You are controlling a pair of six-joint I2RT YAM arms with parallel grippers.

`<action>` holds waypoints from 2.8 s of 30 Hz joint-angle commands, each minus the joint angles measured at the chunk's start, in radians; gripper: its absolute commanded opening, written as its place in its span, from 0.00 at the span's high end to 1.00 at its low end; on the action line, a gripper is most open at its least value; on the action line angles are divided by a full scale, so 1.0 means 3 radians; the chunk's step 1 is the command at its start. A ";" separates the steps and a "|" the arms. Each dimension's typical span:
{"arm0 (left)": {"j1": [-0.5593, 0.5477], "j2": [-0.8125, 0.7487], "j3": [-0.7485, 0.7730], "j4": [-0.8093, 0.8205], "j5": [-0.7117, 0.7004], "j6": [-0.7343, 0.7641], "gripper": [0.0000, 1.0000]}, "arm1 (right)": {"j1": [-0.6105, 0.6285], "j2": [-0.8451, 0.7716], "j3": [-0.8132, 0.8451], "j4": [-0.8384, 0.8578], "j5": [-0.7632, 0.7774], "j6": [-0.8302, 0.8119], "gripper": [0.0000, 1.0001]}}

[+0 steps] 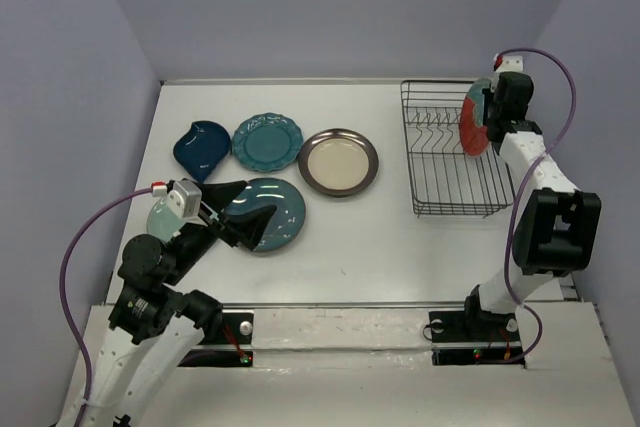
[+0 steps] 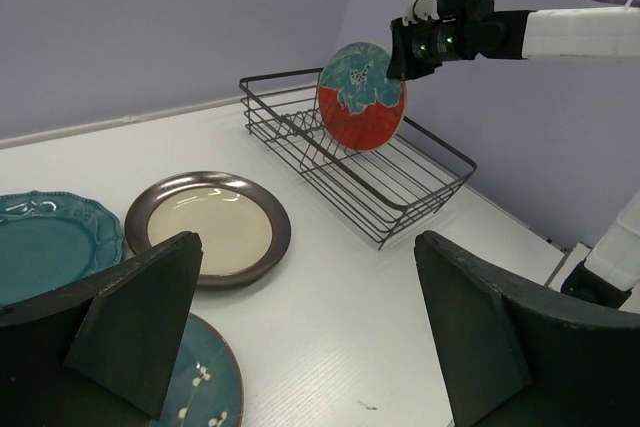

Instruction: Load the plates into the dish rack

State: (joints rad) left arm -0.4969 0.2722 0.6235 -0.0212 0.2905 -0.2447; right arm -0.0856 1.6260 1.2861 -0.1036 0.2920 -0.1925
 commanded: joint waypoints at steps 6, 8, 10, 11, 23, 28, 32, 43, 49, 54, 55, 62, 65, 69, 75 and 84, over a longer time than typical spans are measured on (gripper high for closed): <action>0.0051 0.0095 0.0141 0.0086 -0.0022 0.0028 0.01 | -0.0257 0.0154 0.0560 0.0412 -0.0207 0.0155 0.35; 0.0056 0.0110 0.0141 0.0091 -0.0012 0.0023 0.01 | -0.0257 0.0103 0.0626 0.0356 -0.0053 0.0278 0.23; 0.0061 0.0126 0.0141 0.0111 -0.0012 0.0013 0.01 | -0.0257 0.0006 0.0784 0.0163 0.0013 0.0380 0.16; 0.0066 0.0126 0.0146 0.0111 -0.0017 0.0013 0.01 | -0.0257 -0.0035 0.0841 0.0090 0.0019 0.0507 0.15; 0.0240 0.0187 0.0115 0.0152 -0.0498 -0.0253 0.01 | 0.1025 -0.1216 0.0055 -0.0366 -0.0835 0.1898 0.31; 0.0301 0.0243 0.0156 0.0086 -0.0549 -0.0253 0.01 | 0.2344 -0.1452 -0.0794 0.0053 -0.0785 0.2587 0.71; 0.0357 0.0274 0.0171 0.0076 -0.0595 -0.0268 0.01 | 0.3202 -0.1116 -0.1172 0.0677 -0.0622 0.3039 0.87; 0.0373 0.0305 0.0202 -0.0047 -0.0662 -0.0207 0.01 | 0.3911 -0.0041 -0.1613 0.1639 0.0391 0.4506 0.27; 0.0368 0.0300 0.0192 -0.0016 -0.0585 -0.0212 0.01 | 0.3911 0.0194 -0.1659 0.1731 0.0443 0.4752 0.31; 0.0373 0.0294 0.0177 -0.0011 -0.0539 -0.0222 0.01 | 0.3911 0.0450 -0.1557 0.1848 0.0412 0.4916 0.35; 0.0368 0.0294 0.0177 -0.0006 -0.0524 -0.0222 0.01 | 0.3911 0.0536 -0.1536 0.1854 0.0412 0.4947 0.36; 0.0373 0.0264 0.0171 -0.0001 -0.0503 -0.0217 0.01 | 0.3844 0.0879 -0.1368 0.2094 0.0381 0.5130 0.42; 0.0373 0.0264 0.0171 -0.0001 -0.0498 -0.0217 0.01 | 0.3814 0.0976 -0.1347 0.2135 0.0417 0.5238 0.44; 0.0373 0.0269 0.0171 -0.0001 -0.0493 -0.0222 0.01 | 0.3748 0.1104 -0.1398 0.2283 0.0438 0.5473 0.52; 0.0373 0.0248 0.0171 -0.0001 -0.0493 -0.0217 0.01 | 0.3686 0.1196 -0.1561 0.2656 0.0428 0.5459 0.82; 0.0368 0.0238 0.0166 0.0009 -0.0477 -0.0222 0.01 | 0.3686 0.0405 -0.1950 0.2621 0.0540 0.4785 0.93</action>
State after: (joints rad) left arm -0.3904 0.3508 0.6403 -0.0643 0.1299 -0.3164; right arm 1.0267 1.9018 0.7383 0.6807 0.3851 1.3834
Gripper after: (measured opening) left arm 0.990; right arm 0.122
